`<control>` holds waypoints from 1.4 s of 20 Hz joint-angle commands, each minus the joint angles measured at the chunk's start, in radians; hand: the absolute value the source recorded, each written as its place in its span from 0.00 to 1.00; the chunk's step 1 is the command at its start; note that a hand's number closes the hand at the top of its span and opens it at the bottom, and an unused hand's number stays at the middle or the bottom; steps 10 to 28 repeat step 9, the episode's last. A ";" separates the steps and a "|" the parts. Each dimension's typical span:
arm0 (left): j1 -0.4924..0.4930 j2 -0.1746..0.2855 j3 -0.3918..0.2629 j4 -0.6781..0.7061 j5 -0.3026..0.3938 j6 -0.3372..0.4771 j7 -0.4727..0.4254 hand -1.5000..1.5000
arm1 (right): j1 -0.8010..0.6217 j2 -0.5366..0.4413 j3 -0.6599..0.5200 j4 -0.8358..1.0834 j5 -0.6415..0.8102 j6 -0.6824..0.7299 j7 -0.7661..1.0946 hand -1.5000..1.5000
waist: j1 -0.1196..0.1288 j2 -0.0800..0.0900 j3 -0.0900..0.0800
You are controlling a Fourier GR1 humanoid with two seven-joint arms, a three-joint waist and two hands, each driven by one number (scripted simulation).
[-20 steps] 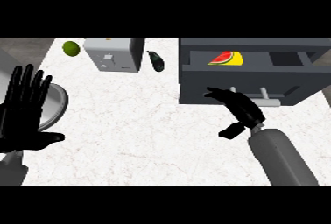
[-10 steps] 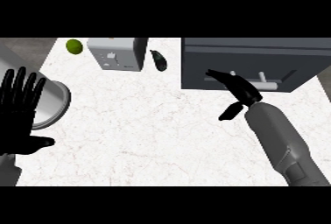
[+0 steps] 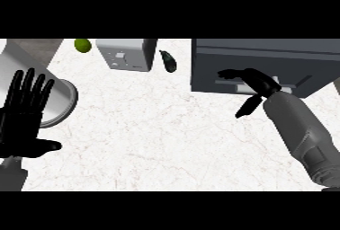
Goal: Pick up the cup, place it into the drawer and close the drawer
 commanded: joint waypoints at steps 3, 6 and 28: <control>-0.016 -0.031 -0.021 -0.005 -0.027 0.023 -0.001 0.00 | -0.085 -0.070 -0.049 0.092 -0.010 -0.017 0.072 0.00 | 0.018 0.025 0.005; -0.023 -0.015 -0.012 0.010 -0.033 -0.015 -0.013 0.00 | -0.108 -0.084 -0.052 0.104 -0.012 0.001 0.060 0.00 | 0.016 0.025 0.004; -0.036 -0.005 0.002 -0.016 -0.025 0.015 0.016 0.00 | -0.093 -0.070 -0.058 0.117 -0.016 -0.036 0.056 0.00 | 0.031 0.028 0.006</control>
